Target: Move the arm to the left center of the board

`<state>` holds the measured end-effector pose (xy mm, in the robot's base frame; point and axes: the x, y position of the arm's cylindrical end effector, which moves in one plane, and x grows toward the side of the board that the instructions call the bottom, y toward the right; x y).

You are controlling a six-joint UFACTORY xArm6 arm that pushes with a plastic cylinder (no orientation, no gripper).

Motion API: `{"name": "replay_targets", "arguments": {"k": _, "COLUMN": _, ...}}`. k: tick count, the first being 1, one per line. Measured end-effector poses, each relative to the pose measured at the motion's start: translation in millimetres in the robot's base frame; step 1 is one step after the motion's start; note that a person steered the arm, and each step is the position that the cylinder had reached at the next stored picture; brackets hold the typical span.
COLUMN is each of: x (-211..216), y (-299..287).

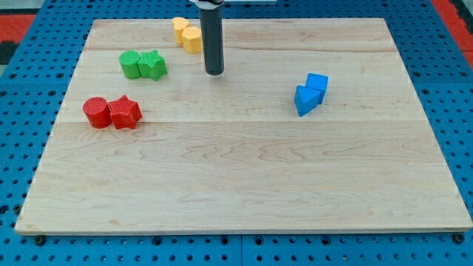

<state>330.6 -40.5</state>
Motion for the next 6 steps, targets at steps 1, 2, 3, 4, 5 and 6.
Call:
{"name": "replay_targets", "arguments": {"k": 1, "x": -1, "y": -3}}
{"name": "replay_targets", "arguments": {"k": 2, "x": 69, "y": -4}}
{"name": "replay_targets", "arguments": {"k": 3, "x": 155, "y": -27}}
{"name": "replay_targets", "arguments": {"k": 4, "x": 160, "y": -140}}
{"name": "replay_targets", "arguments": {"k": 5, "x": 118, "y": -215}}
{"name": "replay_targets", "arguments": {"k": 6, "x": 102, "y": -235}}
